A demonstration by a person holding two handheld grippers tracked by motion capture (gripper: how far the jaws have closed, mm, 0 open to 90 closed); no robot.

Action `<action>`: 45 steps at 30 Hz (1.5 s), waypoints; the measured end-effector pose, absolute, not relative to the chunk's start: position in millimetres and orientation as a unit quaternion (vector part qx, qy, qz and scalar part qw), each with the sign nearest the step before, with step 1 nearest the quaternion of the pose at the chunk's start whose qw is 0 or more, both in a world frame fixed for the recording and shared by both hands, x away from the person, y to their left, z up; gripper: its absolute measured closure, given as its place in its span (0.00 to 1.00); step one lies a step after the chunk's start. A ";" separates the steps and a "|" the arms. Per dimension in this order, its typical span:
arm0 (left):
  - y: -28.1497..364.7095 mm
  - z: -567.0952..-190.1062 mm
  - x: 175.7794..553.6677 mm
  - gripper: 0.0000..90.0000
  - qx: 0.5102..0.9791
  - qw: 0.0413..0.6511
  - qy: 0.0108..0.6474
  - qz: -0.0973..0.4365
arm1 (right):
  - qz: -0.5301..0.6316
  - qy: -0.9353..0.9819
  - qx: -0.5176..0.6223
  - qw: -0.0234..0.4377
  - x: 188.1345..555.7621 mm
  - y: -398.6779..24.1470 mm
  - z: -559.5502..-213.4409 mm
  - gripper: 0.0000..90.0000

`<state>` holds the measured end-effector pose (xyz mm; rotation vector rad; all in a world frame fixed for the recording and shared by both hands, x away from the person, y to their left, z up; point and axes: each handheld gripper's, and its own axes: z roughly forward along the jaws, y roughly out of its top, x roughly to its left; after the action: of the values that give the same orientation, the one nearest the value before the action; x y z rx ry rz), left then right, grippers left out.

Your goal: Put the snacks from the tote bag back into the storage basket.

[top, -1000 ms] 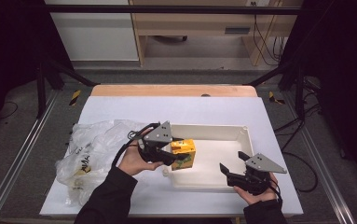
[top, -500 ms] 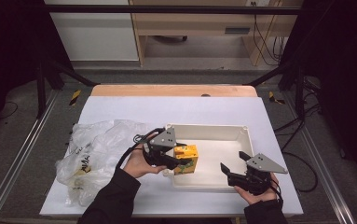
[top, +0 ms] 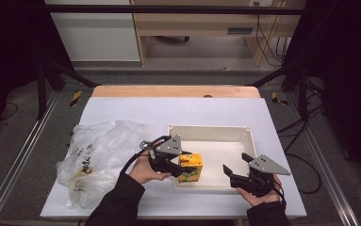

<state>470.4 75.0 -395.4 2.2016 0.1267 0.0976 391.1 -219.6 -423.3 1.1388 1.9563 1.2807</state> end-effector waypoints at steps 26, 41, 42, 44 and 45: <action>74.7 -414.6 469.6 0.56 0.892 0.449 0.037 0.042 | 0.474 0.725 0.423 0.268 391.2 -219.8 -423.4 0.23; 79.8 -410.9 467.8 0.49 0.885 0.459 0.064 0.052 | 0.473 0.725 0.424 0.268 391.2 -219.8 -423.5 0.23; 82.0 -406.7 465.9 0.48 0.880 0.467 0.067 0.056 | 0.472 0.725 0.423 0.269 391.3 -220.0 -423.6 0.23; 85.8 -400.1 463.3 0.45 0.875 0.474 0.074 0.063 | 0.472 0.724 0.425 0.268 391.3 -220.1 -423.7 0.23; 87.3 -397.5 461.8 0.44 0.872 0.478 0.079 0.066 | 0.472 0.724 0.426 0.268 391.2 -220.2 -423.7 0.23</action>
<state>461.8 87.3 -397.5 2.1292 0.1931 0.1606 391.2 -220.2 -423.7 1.1488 1.9528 1.2731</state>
